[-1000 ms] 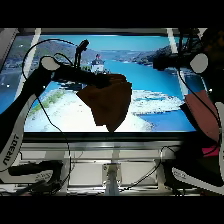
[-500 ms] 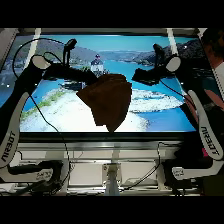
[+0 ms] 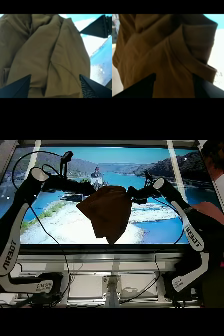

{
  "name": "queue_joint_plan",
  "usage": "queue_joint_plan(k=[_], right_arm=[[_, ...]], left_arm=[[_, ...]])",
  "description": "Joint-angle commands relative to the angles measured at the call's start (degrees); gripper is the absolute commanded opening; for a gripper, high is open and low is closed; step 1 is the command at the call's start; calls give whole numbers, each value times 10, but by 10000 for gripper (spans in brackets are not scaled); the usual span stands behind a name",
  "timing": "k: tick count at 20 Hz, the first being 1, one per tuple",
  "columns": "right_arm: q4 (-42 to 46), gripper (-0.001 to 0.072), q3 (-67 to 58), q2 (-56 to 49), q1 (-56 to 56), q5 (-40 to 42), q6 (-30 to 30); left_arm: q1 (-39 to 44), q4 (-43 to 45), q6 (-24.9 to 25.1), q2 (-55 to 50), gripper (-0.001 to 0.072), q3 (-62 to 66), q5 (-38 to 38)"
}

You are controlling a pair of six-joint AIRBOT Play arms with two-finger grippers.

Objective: Fold the clothes and pants, and hang the long-sleeved shirts on hangers.

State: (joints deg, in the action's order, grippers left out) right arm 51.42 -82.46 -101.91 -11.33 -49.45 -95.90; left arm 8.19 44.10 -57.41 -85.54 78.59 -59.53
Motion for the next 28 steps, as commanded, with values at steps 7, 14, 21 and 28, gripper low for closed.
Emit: queue_joint_plan(k=[7,14,21,28], right_arm=[[-30,517,-113,-109,-12,-23,-54],[-26,205,-118,-131,-12,-30,-66],[-27,15,-150,-110,-12,-38,3],[52,14,-268,29,-12,-118,163]], left_arm=[[-1,1,0,-35,702,0,2],[-1,1,0,-36,703,0,2],[-1,1,0,-36,702,0,11],[-35,-77,-1,-31,702,0,34]])
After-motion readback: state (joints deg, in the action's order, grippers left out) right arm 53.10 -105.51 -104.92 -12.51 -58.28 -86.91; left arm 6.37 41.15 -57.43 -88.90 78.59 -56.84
